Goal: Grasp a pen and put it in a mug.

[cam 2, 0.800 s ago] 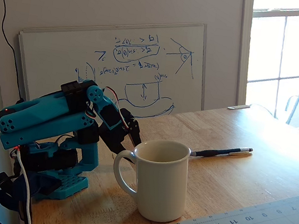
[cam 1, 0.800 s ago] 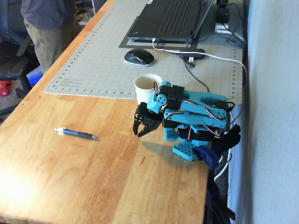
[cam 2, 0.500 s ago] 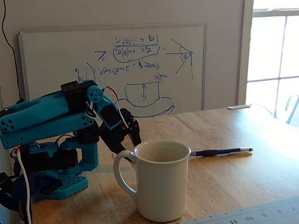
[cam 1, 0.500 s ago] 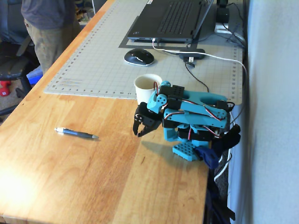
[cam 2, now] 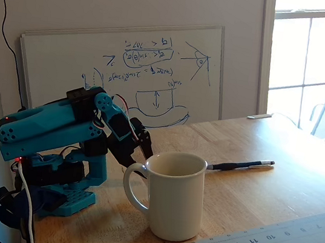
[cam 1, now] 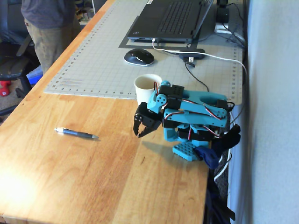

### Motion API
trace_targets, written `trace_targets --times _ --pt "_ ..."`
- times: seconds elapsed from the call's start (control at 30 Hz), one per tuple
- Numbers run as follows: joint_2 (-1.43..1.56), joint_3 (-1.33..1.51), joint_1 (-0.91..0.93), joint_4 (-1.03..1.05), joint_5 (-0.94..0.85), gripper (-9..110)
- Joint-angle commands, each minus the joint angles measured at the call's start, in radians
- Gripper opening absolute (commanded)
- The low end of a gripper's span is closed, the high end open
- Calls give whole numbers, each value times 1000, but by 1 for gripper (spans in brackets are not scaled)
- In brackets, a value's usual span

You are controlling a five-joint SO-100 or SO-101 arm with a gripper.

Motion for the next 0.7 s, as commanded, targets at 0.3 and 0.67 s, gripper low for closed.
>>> trace_targets --times 0.3,0.67 --pt "-419 -466 -8 -34 693 1" --pt "-713 -620 5 -365 1269 11"
